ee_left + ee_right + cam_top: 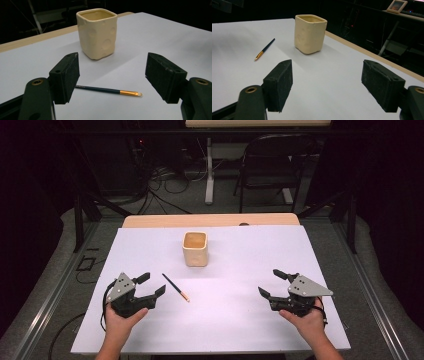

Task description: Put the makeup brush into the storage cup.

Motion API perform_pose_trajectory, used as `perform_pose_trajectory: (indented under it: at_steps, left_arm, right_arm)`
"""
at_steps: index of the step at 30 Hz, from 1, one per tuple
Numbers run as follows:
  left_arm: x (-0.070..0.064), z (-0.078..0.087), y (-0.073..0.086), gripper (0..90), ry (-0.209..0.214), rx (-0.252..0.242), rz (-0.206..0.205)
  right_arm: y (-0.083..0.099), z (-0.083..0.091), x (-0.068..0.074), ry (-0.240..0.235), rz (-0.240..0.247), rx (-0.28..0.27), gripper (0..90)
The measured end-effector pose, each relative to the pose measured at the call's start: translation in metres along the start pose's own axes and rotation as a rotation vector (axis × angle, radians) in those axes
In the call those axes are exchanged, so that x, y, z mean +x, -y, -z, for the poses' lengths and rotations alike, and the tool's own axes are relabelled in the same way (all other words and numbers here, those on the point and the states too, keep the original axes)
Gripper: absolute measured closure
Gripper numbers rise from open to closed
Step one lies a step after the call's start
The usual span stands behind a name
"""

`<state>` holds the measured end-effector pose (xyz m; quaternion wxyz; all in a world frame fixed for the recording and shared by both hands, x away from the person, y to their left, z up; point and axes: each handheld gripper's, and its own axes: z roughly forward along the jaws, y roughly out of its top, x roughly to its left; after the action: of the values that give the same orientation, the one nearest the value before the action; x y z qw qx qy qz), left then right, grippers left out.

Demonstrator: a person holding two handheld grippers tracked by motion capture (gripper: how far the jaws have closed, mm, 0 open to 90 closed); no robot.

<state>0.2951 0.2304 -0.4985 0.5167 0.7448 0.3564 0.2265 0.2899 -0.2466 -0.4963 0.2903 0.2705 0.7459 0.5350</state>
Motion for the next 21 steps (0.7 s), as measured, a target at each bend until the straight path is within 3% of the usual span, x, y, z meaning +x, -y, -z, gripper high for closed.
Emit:
perform_pose_trajectory:
  at_steps: [3,6,10,16,21]
  left_arm:
    - [0.000,0.000,0.000,27.6,-0.007,0.007,0.004]
    - [-0.001,-0.002,0.000,27.6,-0.011,0.039,-0.017]
    - [0.001,-0.004,-0.002,28.6,-0.022,0.070,0.003]
    - [0.001,-0.005,-0.008,29.4,-0.005,0.120,0.022]
    - [0.004,-0.005,-0.010,29.4,-0.001,0.149,0.035]
  right_arm:
    - [0.002,-0.002,-0.002,-0.011,-0.014,-0.004,25.3]
    - [0.004,-0.004,-0.003,-0.019,-0.015,0.014,25.3]
    - [0.004,-0.008,-0.005,-0.010,-0.034,0.047,25.2]
    - [0.001,-0.012,-0.008,-0.020,-0.060,0.067,26.0]
    - [-0.002,-0.011,-0.007,-0.016,-0.032,0.102,27.1]
